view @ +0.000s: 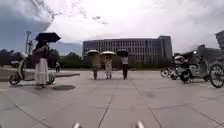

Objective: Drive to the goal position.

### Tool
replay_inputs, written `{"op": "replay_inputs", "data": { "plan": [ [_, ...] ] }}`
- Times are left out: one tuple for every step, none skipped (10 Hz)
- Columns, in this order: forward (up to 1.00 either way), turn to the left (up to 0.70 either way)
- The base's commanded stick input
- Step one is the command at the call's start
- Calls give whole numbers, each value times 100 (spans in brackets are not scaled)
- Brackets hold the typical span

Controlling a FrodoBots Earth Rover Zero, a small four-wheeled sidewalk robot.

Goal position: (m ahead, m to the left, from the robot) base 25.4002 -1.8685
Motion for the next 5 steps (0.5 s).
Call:
{"op": "replay_inputs", "data": {
  "plan": [
    [70, -14],
    [42, -36],
    [0, -37],
    [0, -7],
    [0, 0]
  ]
}}
